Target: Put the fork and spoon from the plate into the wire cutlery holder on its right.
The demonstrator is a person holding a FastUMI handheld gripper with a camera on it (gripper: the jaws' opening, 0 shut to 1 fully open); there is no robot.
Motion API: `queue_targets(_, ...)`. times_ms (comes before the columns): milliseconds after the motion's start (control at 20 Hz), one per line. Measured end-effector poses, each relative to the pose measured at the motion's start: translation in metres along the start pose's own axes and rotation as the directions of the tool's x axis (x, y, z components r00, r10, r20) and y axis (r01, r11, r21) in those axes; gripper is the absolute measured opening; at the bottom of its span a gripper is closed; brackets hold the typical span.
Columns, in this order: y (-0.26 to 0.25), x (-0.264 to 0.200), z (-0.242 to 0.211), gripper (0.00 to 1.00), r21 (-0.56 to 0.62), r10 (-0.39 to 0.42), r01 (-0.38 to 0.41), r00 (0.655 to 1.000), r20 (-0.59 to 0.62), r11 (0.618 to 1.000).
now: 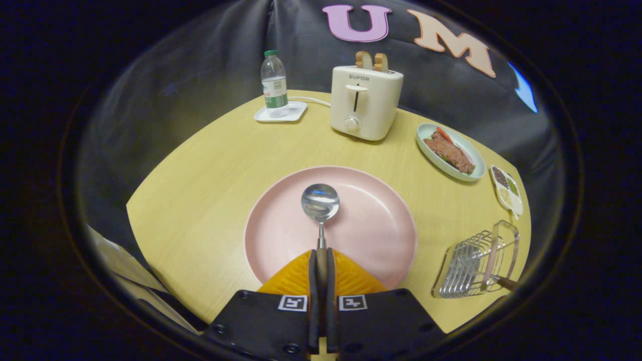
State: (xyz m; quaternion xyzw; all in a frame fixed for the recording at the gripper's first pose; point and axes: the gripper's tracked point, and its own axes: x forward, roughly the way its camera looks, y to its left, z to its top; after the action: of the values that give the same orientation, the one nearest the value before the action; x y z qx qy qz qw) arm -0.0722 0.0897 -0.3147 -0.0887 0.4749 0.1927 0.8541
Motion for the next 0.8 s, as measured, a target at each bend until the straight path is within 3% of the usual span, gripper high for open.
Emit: queue_targets(800,-0.08,-0.072,0.009,0.09,0.045,-0.045,0.046,0.999,-0.022,0.998)
